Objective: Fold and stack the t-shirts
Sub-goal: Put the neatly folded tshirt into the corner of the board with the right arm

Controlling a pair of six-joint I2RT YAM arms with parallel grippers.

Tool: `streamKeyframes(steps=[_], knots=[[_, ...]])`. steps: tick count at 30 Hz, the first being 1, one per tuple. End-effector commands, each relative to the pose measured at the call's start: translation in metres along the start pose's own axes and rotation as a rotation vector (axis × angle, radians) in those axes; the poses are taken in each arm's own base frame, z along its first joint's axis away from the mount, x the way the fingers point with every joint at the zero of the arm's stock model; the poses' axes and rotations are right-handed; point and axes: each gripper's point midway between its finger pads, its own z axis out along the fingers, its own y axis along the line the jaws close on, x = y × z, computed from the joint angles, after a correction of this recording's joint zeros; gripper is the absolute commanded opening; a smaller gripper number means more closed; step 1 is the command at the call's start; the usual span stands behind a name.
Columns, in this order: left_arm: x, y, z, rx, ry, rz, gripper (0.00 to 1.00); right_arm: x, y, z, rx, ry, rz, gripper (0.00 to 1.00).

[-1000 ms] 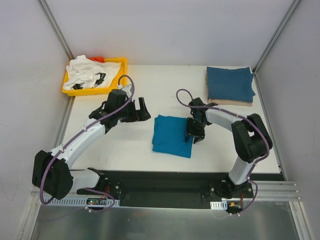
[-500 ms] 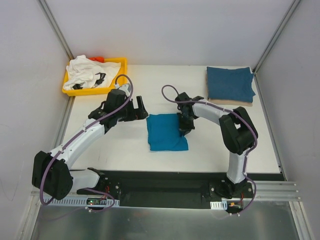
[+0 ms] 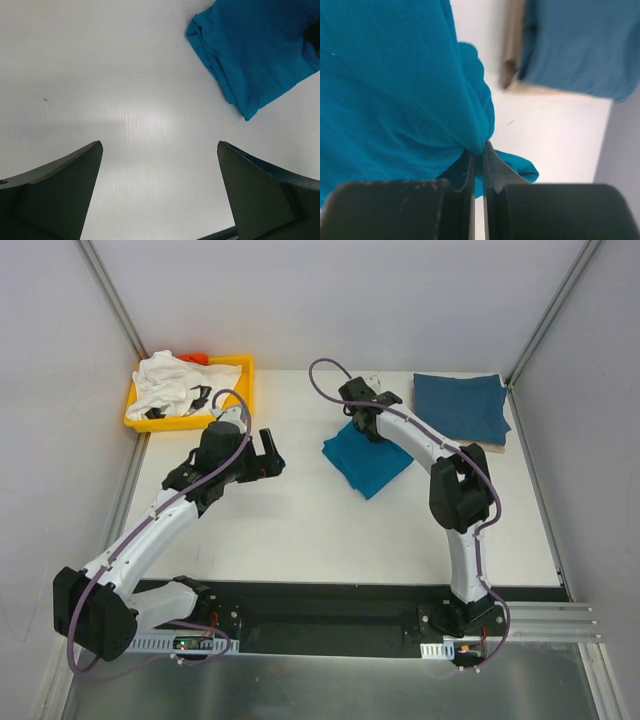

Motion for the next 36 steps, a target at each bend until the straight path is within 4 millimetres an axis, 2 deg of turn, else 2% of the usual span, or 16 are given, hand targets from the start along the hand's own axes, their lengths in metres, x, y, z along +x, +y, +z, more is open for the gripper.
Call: streamKeyframes(steps=[1,2,4,5,6,9,12,17,20,26,29,31,36], knots=[[-0.011,0.010,-0.011,-0.050,-0.070,-0.022,0.99,-0.037,-0.061,0.008,0.230,-0.037,-0.052,0.01],[-0.013,0.010,-0.012,-0.052,-0.077,-0.024,0.99,-0.048,-0.071,0.015,0.269,-0.043,-0.038,0.01],[-0.014,0.010,-0.016,-0.048,-0.089,-0.030,0.99,-0.057,-0.083,0.023,0.331,-0.038,-0.054,0.01],[-0.015,0.010,-0.017,-0.046,-0.094,-0.035,0.99,-0.070,-0.100,0.020,0.385,-0.061,-0.017,0.01],[-0.016,0.010,-0.019,-0.047,-0.101,-0.040,0.99,-0.070,-0.099,0.034,0.406,-0.041,-0.048,0.01],[-0.018,0.012,-0.022,-0.058,-0.119,-0.046,0.99,-0.087,-0.116,0.043,0.481,-0.058,-0.023,0.01],[-0.020,0.013,-0.022,-0.067,-0.127,-0.052,0.99,-0.103,-0.130,0.043,0.558,-0.098,-0.051,0.01],[-0.018,0.014,-0.018,-0.073,-0.116,-0.057,0.99,-0.133,-0.159,0.015,0.677,-0.188,0.017,0.01],[-0.017,0.014,-0.017,-0.072,-0.109,-0.060,0.99,-0.143,-0.171,-0.001,0.697,-0.226,0.057,0.01],[-0.016,0.014,-0.021,-0.069,-0.118,-0.064,0.99,-0.150,-0.188,-0.028,0.680,-0.272,0.105,0.01],[-0.016,0.014,-0.023,-0.065,-0.123,-0.066,0.99,-0.146,-0.187,-0.034,0.633,-0.281,0.118,0.01],[-0.017,0.014,-0.025,-0.065,-0.132,-0.068,1.00,-0.146,-0.191,-0.045,0.583,-0.312,0.188,0.01],[-0.016,0.011,-0.026,-0.046,-0.124,-0.067,0.99,-0.140,-0.179,-0.057,0.395,-0.338,0.226,0.01]])
